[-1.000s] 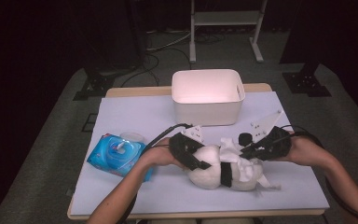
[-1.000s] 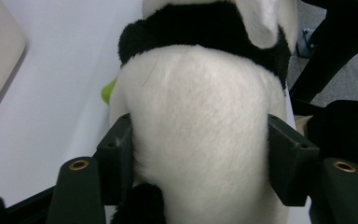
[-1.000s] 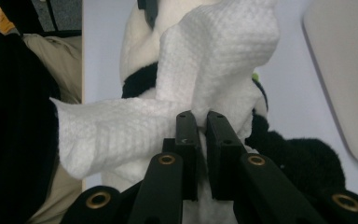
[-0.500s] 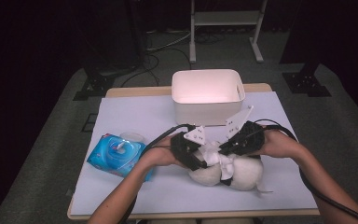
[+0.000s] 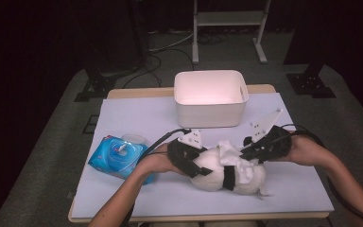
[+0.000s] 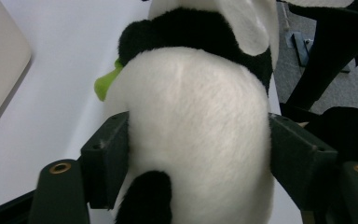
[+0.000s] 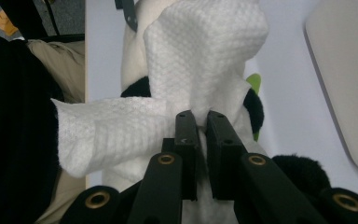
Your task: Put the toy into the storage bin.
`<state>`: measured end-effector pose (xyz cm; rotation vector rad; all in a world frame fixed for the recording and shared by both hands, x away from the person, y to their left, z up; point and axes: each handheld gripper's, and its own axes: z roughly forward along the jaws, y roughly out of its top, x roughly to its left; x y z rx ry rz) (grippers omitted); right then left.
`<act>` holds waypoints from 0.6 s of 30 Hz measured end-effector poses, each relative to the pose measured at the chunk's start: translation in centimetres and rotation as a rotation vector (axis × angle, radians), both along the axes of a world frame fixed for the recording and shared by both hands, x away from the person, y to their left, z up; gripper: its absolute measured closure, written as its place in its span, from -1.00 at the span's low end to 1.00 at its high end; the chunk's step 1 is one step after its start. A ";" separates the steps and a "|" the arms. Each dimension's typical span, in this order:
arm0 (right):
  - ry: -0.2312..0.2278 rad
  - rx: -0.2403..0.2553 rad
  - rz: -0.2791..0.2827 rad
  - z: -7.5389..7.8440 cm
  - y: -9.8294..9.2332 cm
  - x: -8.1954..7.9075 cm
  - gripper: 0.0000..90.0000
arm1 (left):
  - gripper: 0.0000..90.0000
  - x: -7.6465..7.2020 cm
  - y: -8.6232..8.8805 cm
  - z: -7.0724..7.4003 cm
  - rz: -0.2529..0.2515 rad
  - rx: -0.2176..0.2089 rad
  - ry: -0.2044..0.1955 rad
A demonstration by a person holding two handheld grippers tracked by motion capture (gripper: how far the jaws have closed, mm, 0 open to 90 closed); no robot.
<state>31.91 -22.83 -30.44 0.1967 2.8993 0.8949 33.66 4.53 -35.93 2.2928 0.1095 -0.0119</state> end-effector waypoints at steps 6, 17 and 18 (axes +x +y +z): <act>-0.013 -0.001 0.001 -0.5 -0.2 -0.6 0.84 | -0.67 0.5 -0.5 -0.1 0.009 0.034 0.021; -0.033 -0.008 0.049 -0.7 2.2 -0.5 0.84 | -0.35 -0.1 -0.8 -0.2 -0.010 0.044 0.002; -0.033 -0.005 0.052 -0.7 2.6 -0.5 0.84 | -0.35 -0.1 -0.8 -0.2 -0.010 0.044 0.002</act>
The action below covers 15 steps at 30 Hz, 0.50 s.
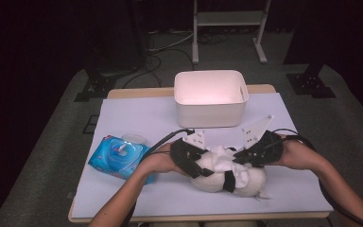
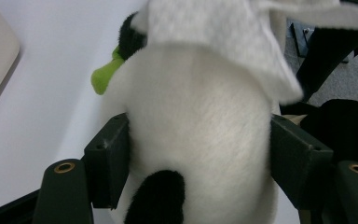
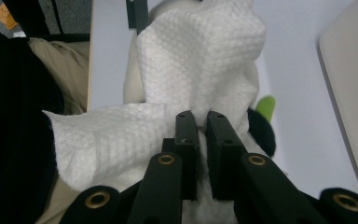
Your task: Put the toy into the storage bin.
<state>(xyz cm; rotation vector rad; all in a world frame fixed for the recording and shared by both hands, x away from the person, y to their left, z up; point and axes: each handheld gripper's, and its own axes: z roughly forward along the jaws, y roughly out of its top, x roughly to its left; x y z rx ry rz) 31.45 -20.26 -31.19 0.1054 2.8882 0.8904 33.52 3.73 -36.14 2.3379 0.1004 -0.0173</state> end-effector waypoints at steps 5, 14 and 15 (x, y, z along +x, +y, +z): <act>-0.014 0.001 0.031 -0.7 1.8 -0.1 0.80 | -0.35 -0.2 0.1 -0.1 -0.006 0.010 -0.015; 0.002 0.039 -0.033 0.2 -2.3 -0.9 0.83 | -0.34 -0.1 0.4 -0.3 0.004 -0.011 -0.003; 0.004 0.047 -0.046 0.2 -3.0 -1.0 0.83 | -0.34 -0.1 0.4 -0.3 0.003 -0.010 -0.004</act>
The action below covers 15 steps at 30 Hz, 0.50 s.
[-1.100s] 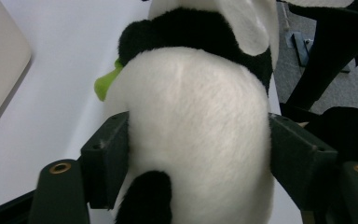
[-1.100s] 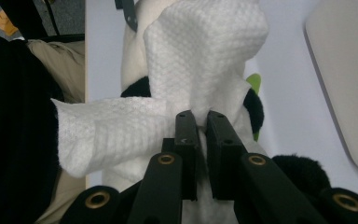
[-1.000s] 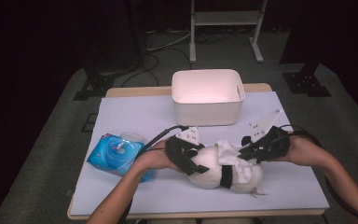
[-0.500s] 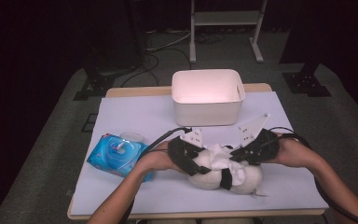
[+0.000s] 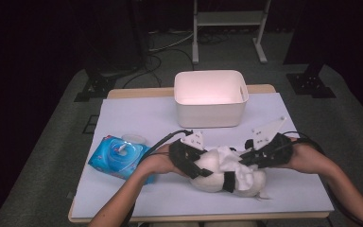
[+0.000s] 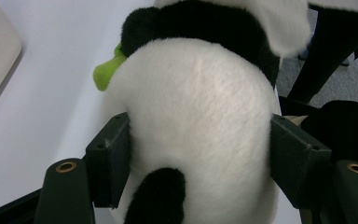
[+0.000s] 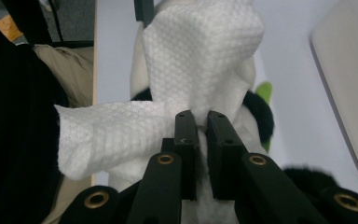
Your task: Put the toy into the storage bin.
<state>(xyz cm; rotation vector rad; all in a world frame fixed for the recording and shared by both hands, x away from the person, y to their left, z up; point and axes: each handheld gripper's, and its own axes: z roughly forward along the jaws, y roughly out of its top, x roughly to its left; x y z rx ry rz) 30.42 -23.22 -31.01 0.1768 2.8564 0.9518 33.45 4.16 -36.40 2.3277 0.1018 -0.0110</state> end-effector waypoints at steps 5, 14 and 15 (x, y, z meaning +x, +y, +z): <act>0.011 0.041 -0.045 -0.3 -2.6 -0.5 0.83 | -0.34 0.0 0.0 0.0 0.001 0.001 0.000; 0.006 0.039 -0.099 -0.9 -4.8 -0.5 0.83 | -0.33 -0.3 -0.2 0.2 0.000 0.018 -0.025; 0.005 0.035 -0.099 -0.8 -4.7 -0.5 0.83 | -0.33 -0.4 -0.2 0.2 0.002 0.020 -0.027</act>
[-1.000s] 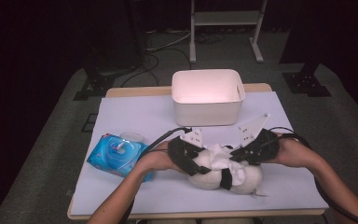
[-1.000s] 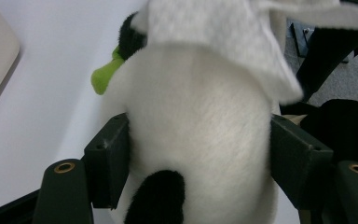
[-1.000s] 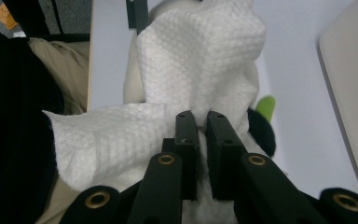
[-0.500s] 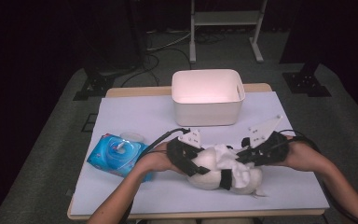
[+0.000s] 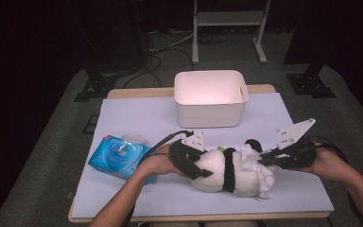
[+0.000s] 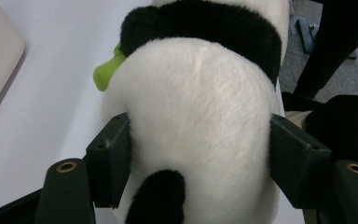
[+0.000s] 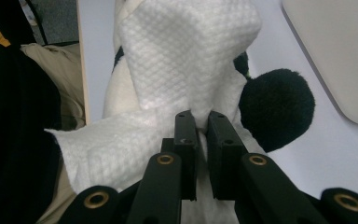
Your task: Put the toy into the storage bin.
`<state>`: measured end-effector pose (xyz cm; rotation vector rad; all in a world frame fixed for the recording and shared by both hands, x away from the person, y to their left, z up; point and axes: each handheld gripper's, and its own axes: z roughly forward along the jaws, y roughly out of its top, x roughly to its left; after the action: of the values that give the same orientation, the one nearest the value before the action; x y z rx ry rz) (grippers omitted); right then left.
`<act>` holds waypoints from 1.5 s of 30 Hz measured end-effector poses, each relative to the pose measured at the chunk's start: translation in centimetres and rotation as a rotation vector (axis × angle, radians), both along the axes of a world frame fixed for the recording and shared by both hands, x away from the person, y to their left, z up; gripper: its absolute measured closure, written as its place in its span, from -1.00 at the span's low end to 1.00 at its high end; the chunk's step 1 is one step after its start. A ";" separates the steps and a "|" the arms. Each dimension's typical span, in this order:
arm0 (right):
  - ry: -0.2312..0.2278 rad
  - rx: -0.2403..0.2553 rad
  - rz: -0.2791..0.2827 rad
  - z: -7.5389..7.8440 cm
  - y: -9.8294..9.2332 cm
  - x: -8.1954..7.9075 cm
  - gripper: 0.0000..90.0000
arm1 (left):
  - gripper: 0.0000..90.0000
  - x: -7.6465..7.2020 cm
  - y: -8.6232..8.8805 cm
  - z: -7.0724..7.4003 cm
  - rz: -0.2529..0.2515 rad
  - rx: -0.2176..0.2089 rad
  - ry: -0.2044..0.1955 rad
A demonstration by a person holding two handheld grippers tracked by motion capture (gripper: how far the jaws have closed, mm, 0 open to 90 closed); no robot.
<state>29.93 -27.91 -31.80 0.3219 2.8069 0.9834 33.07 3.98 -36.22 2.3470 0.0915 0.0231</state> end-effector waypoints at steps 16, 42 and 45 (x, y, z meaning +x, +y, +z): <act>-0.023 -0.005 -0.037 1.6 1.5 3.3 0.83 | -0.33 -0.9 0.2 0.0 -0.013 -0.004 -0.028; 0.018 0.055 0.002 0.8 0.9 1.7 0.81 | -0.34 -0.6 -0.2 0.1 -0.006 0.003 -0.010; 0.021 0.050 0.038 0.9 2.3 1.7 0.81 | -0.34 -0.6 -0.4 0.3 -0.008 0.015 -0.015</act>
<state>31.62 -25.58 -30.93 0.2880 2.8210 1.0654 32.48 3.61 -35.96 2.3621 0.0749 0.0375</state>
